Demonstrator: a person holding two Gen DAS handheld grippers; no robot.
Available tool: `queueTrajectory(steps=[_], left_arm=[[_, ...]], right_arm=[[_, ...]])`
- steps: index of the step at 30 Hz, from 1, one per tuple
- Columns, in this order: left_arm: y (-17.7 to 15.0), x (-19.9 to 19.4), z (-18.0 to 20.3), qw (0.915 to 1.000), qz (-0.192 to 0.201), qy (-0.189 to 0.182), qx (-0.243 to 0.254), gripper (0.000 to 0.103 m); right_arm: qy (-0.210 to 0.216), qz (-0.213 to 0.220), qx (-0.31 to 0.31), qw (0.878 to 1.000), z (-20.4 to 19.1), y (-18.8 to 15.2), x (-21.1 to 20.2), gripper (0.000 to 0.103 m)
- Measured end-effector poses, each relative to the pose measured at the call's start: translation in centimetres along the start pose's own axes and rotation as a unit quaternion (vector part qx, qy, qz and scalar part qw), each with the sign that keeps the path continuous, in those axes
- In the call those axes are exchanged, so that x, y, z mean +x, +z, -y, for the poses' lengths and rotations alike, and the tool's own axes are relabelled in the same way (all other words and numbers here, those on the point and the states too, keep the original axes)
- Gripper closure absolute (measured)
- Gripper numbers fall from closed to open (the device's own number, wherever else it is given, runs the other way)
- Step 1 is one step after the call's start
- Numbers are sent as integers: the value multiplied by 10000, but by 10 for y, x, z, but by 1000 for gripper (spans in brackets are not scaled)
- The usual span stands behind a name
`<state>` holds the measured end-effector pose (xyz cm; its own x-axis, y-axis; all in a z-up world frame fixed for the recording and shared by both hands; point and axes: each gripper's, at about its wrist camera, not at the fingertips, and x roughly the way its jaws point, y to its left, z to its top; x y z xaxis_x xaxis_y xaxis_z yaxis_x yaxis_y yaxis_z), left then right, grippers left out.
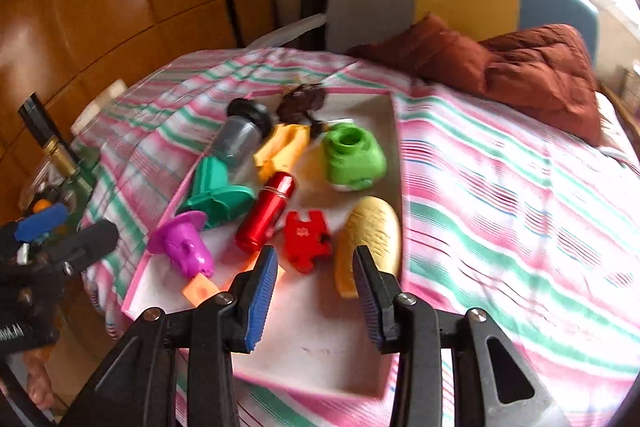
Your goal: Organize rigid objects
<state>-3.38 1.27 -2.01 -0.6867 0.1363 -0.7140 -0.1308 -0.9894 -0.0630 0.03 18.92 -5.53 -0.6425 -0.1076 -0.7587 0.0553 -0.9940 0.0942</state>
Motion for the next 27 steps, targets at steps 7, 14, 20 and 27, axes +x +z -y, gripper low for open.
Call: queueTrajectory(steps=[7,14,20,27], left_arm=[[1,-18,19,9979,285,496,317,0],[-1,-29,24,9993,159,251,217,0],[-6,-34,23,9996,167,221,106,0],[-9,-35,17,9993,252,261,31,0]], right_arm=[[-194,215,517,9982,12,-12,-21,64],[-699,486,571,9947,12,-15,-38,64],[-782,645,451,9938,7,-17,-49,64],[-741,648,378,9944,0,-16,-51,64]])
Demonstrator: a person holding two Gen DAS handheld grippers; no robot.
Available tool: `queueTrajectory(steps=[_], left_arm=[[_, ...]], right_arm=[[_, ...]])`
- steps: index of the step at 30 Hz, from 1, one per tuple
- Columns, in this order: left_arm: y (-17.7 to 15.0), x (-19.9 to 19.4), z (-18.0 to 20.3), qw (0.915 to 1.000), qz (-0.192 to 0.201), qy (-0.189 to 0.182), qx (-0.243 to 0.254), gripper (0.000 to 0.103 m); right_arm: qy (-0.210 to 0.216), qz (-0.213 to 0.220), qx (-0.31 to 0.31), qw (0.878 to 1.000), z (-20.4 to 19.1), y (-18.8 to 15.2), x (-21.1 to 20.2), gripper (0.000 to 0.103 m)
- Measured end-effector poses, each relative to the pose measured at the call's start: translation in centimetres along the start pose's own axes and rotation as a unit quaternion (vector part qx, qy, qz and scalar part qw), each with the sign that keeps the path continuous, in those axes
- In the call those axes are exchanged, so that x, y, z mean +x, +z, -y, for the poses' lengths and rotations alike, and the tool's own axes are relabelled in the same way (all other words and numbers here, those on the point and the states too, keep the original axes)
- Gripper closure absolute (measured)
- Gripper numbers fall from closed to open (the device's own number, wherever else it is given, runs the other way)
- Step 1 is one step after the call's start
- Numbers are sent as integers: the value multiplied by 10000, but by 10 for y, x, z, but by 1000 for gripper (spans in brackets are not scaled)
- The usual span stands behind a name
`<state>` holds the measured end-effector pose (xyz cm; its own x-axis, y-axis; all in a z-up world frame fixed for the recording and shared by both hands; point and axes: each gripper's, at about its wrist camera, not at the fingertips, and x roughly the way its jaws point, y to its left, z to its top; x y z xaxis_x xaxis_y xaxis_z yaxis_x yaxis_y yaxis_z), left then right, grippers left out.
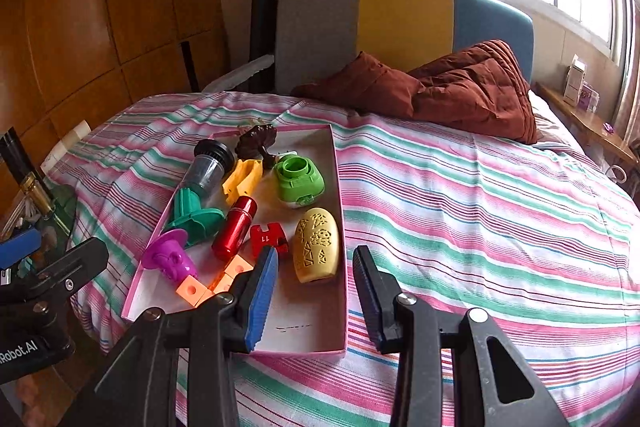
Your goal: Organize rigid objects
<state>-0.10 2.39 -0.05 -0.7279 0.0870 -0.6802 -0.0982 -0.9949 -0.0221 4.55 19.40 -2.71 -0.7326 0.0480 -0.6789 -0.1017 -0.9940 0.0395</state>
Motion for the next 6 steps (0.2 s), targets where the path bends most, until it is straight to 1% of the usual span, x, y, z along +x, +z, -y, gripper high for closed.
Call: queueTrajectory(steps=[4,5,6], left_arm=[[-1,0,-2,9999,94,72,31,1],[-1,-1,-3,9999,97,58,30,1],[-1,0,-4,10000,65,-46,11,0]], right_arm=[[10,-33,-94,9999,-6,-2,1,64],[13,-44,-107,9999,-7,-2,2,64],[14,-42,-111,9999,-8,-2,2,64]])
